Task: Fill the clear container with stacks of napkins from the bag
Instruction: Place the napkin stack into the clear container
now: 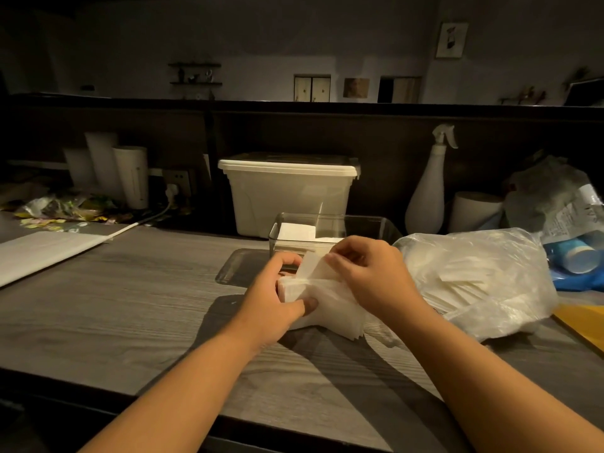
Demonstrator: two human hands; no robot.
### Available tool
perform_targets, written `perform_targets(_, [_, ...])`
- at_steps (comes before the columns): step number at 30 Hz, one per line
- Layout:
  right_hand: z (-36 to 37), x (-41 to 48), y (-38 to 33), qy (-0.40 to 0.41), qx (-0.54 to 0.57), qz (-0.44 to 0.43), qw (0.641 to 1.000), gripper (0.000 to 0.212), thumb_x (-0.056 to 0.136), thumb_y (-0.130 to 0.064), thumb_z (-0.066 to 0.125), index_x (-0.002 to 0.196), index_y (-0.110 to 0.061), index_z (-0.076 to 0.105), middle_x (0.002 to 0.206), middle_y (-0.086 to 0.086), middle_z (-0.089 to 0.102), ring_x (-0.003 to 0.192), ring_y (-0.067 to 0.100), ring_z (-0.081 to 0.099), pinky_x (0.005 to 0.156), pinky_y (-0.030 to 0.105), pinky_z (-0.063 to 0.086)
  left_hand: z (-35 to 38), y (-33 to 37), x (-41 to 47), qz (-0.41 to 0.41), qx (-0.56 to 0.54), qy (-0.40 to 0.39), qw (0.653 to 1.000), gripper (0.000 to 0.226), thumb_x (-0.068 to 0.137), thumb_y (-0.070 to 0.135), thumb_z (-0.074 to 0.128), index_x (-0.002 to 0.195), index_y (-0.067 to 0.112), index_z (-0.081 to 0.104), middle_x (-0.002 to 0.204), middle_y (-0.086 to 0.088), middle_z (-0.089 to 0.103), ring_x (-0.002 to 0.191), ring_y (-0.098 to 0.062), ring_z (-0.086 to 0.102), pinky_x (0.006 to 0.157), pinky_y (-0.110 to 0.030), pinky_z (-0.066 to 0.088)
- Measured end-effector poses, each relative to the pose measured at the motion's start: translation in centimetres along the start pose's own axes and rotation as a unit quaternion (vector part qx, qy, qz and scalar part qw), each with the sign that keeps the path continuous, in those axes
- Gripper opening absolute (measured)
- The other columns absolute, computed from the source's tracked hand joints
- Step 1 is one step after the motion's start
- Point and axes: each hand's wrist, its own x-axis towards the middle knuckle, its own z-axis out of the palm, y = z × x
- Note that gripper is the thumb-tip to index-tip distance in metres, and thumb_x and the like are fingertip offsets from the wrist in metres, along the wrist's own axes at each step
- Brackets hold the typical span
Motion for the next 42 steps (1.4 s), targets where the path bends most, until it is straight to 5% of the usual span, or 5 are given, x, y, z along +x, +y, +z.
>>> perform_targets(13, [-2.4, 1.6, -0.9, 0.15, -0.094, -0.119, 0.977, 0.019, 0.097, -0.033, 0.061, 0.111, -0.02, 0.065, 0.098, -0.014, 0.062, 0.087, 0.005, 0.057, 0.065, 0.012, 0.046, -0.3, 0.1, 0.0, -0.02, -0.032, -0.035, 0.999, 0.045, 0.072, -0.006, 0.07, 0.106, 0.022, 0.059, 0.106, -0.007, 0.068, 0.101, -0.023, 0.066, 0.087, -0.042, 0.056])
perform_targets(18, [-0.6, 0.9, 0.2, 0.018, -0.183, -0.155, 0.971, 0.017, 0.095, -0.04, 0.064, 0.105, -0.029, 0.072, 0.093, -0.01, 0.074, 0.079, 0.009, 0.067, 0.068, 0.032, 0.057, 0.0, -0.1, 0.0, -0.001, -0.018, -0.013, 1.0, 0.023, 0.056, 0.007, 0.065, 0.078, 0.013, 0.059, 0.068, 0.002, 0.058, 0.059, -0.012, 0.05, 0.052, -0.026, 0.04])
perform_targets(25, [0.6, 0.3, 1.1, -0.116, -0.037, -0.047, 0.991, 0.012, 0.092, -0.032, 0.069, 0.098, -0.025, 0.076, 0.087, -0.014, 0.071, 0.082, 0.003, 0.064, 0.078, 0.023, 0.055, -0.1, 0.0, 0.0, 0.04, 0.053, 0.011, 0.998, 0.029, 0.067, -0.01, 0.077, 0.08, 0.014, 0.067, 0.113, -0.005, 0.051, 0.096, -0.007, 0.055, 0.073, -0.004, 0.042])
perform_targets(35, [0.0, -0.9, 0.5, -0.17, 0.198, 0.071, 0.963, 0.056, 0.08, -0.062, 0.067, 0.126, -0.031, 0.059, 0.117, -0.01, 0.063, 0.11, 0.009, 0.06, 0.087, 0.024, 0.048, 0.1, 0.2, -0.1, 0.026, 0.026, 0.073, 0.997, 0.039, 0.079, 0.002, 0.079, 0.101, 0.023, 0.055, 0.095, -0.008, 0.068, 0.086, -0.026, 0.066, 0.071, -0.042, 0.059])
perform_targets(42, [0.8, -1.9, 1.0, -0.141, 0.193, 0.132, 0.962, 0.053, 0.084, -0.005, 0.069, 0.124, -0.035, 0.052, 0.118, -0.002, 0.053, 0.099, 0.012, 0.056, 0.072, 0.017, 0.051, 0.1, -0.1, 0.2, -0.019, -0.035, 0.074, 0.996, 0.057, 0.078, -0.012, 0.064, 0.1, 0.04, 0.052, 0.105, -0.017, 0.061, 0.09, -0.034, 0.061, 0.078, -0.046, 0.052])
